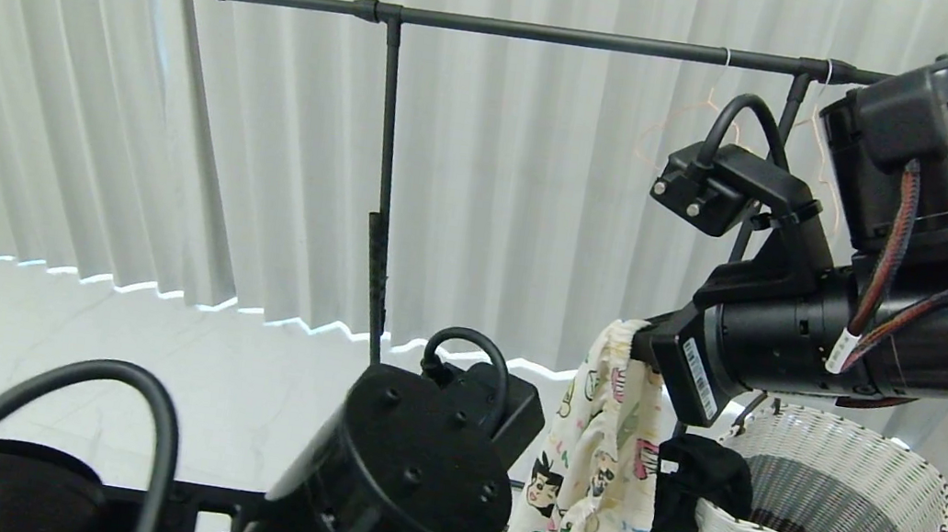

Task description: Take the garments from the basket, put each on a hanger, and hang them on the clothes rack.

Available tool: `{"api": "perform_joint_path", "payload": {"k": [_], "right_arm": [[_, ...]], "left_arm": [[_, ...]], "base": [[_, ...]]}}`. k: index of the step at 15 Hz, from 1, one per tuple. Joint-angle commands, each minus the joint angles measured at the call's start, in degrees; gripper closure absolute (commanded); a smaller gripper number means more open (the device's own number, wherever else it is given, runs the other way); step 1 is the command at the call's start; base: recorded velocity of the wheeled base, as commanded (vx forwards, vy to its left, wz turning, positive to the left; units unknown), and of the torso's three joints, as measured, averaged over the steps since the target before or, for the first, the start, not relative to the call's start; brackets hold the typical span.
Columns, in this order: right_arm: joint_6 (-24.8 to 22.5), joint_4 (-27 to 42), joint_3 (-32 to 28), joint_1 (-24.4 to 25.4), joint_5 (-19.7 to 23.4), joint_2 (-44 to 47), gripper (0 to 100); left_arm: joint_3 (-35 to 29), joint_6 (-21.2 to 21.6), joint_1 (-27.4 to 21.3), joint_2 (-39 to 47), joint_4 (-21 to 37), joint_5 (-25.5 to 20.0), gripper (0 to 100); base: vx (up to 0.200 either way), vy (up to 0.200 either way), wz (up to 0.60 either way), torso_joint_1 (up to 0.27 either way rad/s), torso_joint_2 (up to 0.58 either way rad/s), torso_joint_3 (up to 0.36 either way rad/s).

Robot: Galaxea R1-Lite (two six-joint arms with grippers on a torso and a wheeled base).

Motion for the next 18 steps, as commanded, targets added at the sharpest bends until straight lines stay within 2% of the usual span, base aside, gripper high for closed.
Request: {"api": "perform_joint_path", "payload": {"k": [1,2,3,6,10,14,15,17,18], "right_arm": [[0.0,0.0,-0.7,0.3,0.1,-0.3,100],[0.0,0.1,-1.4,0.8,0.0,-0.3,100],[0.0,0.2,-1.6,1.5,0.0,-0.3,100],[0.0,0.2,-1.6,1.7,0.0,-0.3,100],[0.0,0.9,-1.6,1.5,-0.5,-1.6,100],[0.0,2.2,-1.1,1.1,-0.6,-3.6,100],[0.1,2.9,-0.9,0.3,-0.8,-4.2,100],[0.9,3.5,0.3,-1.1,-0.9,-4.9,100],[1.2,3.6,2.1,-2.4,-0.9,-5.9,100]], "left_arm": [[0.2,-0.5,1.2,3.4,-0.2,0.1,0],[0.0,-0.9,2.5,4.6,-0.3,0.2,0],[0.0,-1.4,2.9,6.0,-2.7,0.2,0],[0.6,-4.2,2.2,6.5,-5.0,0.2,0],[7.7,-4.2,3.5,7.6,-5.0,3.6,0],[12.3,-4.2,3.5,7.3,-5.0,4.2,0],[12.2,-4.2,3.5,7.0,-5.0,4.6,100],[12.3,-4.1,3.3,6.4,-5.0,6.6,100],[12.5,-4.0,3.1,5.7,-4.9,9.5,100]], "base": [[0.0,0.0,0.0,0.0,0.0,0.0],[0.0,0.0,0.0,0.0,0.0,0.0],[0.0,0.0,0.0,0.0,0.0,0.0],[0.0,0.0,0.0,0.0,0.0,0.0],[0.0,0.0,0.0,0.0,0.0,0.0],[0.0,0.0,0.0,0.0,0.0,0.0],[0.0,0.0,0.0,0.0,0.0,0.0],[0.0,0.0,0.0,0.0,0.0,0.0],[0.0,0.0,0.0,0.0,0.0,0.0]]}}
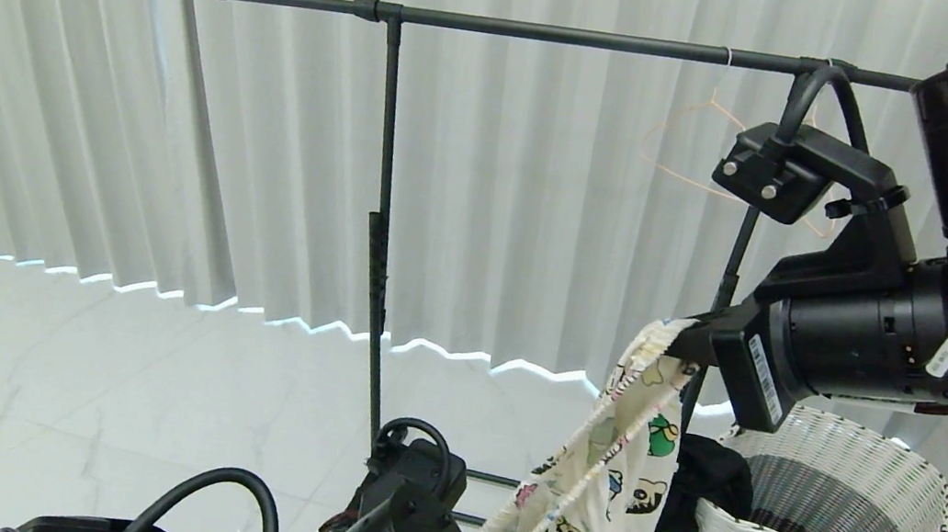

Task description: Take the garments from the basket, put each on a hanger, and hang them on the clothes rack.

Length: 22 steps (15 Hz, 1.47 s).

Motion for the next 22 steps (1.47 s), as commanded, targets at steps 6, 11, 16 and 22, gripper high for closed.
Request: {"api": "perform_joint_path", "payload": {"k": [6,11,16,22], "right_arm": [[0.2,0.2,19.7,-7.6,0.0,-15.5,100],[0.1,3.9,8.5,-9.7,0.2,-15.5,100],[-0.2,8.4,-5.8,-9.9,0.6,-11.2,100],[-0.3,23.4,-5.7,-7.9,10.1,-20.4,100]], "left_arm": [[-8.5,17.9,8.1,-18.9,14.1,-0.7,100],[-39.8,18.0,11.1,-16.9,39.6,-2.7,100],[-45.9,17.8,9.0,-17.7,46.4,-2.6,100],[-50.3,20.7,5.4,-16.4,42.8,-2.6,100]], "base": [[0.0,0.0,0.0,0.0,0.0,0.0],[0.0,0.0,0.0,0.0,0.0,0.0],[0.0,0.0,0.0,0.0,0.0,0.0],[0.0,0.0,0.0,0.0,0.0,0.0]]}}
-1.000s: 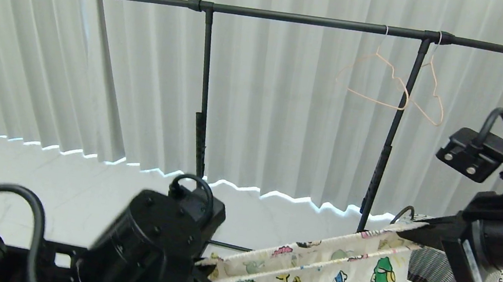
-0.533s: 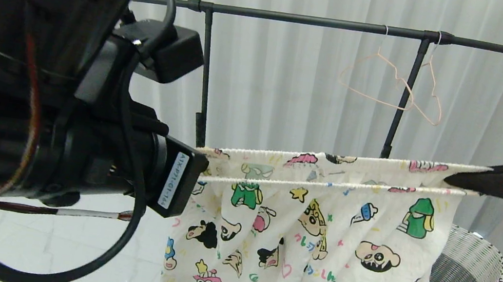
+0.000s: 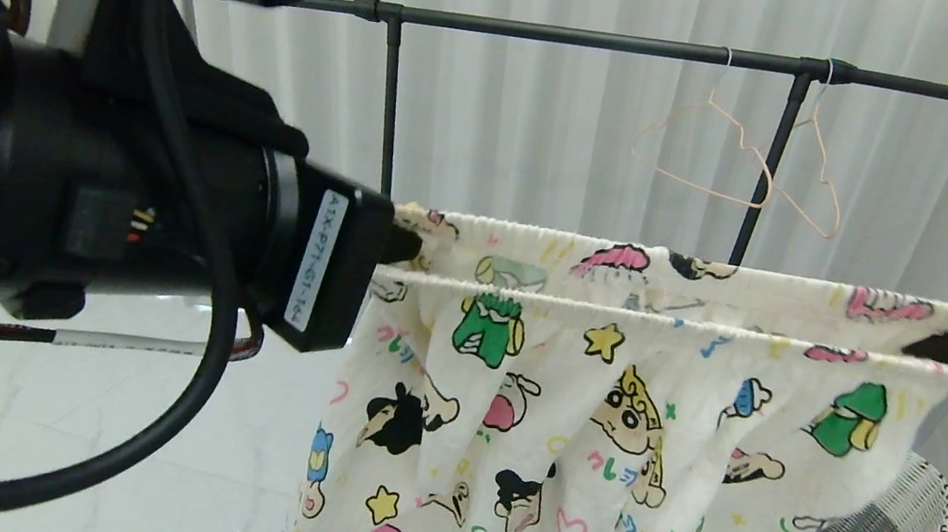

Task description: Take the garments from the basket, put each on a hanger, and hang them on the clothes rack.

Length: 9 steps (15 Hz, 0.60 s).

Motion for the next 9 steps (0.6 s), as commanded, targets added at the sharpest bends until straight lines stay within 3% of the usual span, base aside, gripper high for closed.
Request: {"api": "perform_joint_path", "payload": {"k": [1,4,9], "right_arm": [[0.0,5.6,0.2,5.1,3.4,-5.3,100],[0.3,8.2,0.7,15.4,3.2,-6.4,100],[0.3,8.1,1.1,16.4,2.8,-6.4,100]], "left_arm": [[-3.1,0.1,-0.8,3.1,-3.5,0.0,100],[-7.0,0.2,-0.8,7.5,-7.7,-0.1,100],[-6.8,0.3,-0.8,7.5,-7.4,-0.1,100]], "base": [[0.0,0.0,0.0,0.0,0.0,0.0],[0.0,0.0,0.0,0.0,0.0,0.0],[0.0,0.0,0.0,0.0,0.0,0.0]]}}
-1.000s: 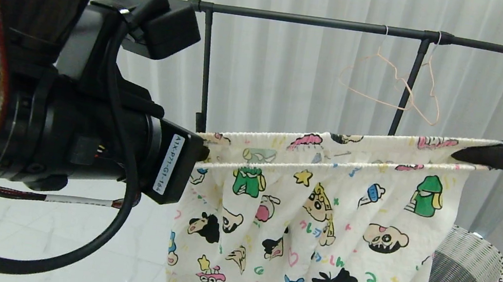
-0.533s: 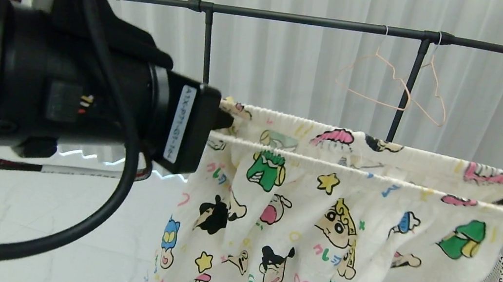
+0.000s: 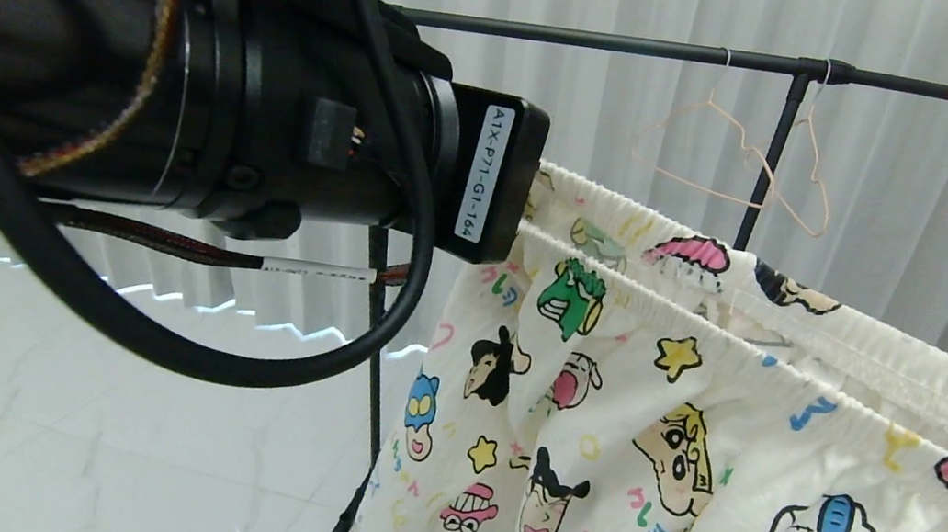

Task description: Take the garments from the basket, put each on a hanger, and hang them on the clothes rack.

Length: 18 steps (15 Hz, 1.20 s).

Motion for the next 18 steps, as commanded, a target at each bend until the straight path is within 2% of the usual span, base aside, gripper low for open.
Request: {"api": "perform_joint_path", "payload": {"k": [1,4,6,8,11,12,13,18], "right_arm": [[0.0,-0.2,0.0,-0.4,-0.8,0.0,100],[0.0,-7.5,-0.6,-3.5,-2.8,2.9,100],[0.0,-10.2,-3.5,-4.7,-2.8,6.5,100],[-0.1,-13.6,-7.1,-4.7,-2.6,10.6,100],[-0.2,-15.4,-11.6,-4.6,-2.5,15.4,100],[-0.3,-15.4,-12.7,-4.6,-2.5,16.3,100],[-0.3,-15.4,-13.5,-4.5,-2.5,17.0,100],[-0.3,-15.3,-13.9,-4.5,-2.6,17.1,100]], "left_arm": [[0.2,0.0,0.0,-0.4,1.4,0.1,100],[0.1,-1.2,-0.2,-3.7,11.2,0.0,100],[0.1,-4.0,-0.9,-5.9,18.6,0.0,100],[0.3,-11.3,-6.6,-8.0,23.6,-0.1,100],[0.5,-27.1,-18.8,-7.8,23.7,-0.1,100],[1.0,-30.5,-22.3,-7.8,23.7,0.0,100],[2.2,-32.4,-24.4,-8.0,23.8,0.0,100],[4.4,-32.0,-25.2,-9.5,23.8,0.3,100]], "base": [[0.0,0.0,0.0,0.0,0.0,0.0],[0.0,0.0,0.0,0.0,0.0,0.0],[0.0,0.0,0.0,0.0,0.0,0.0],[0.0,0.0,0.0,0.0,0.0,0.0],[0.0,0.0,0.0,0.0,0.0,0.0],[0.0,0.0,0.0,0.0,0.0,0.0],[0.0,0.0,0.0,0.0,0.0,0.0],[0.0,0.0,0.0,0.0,0.0,0.0]]}}
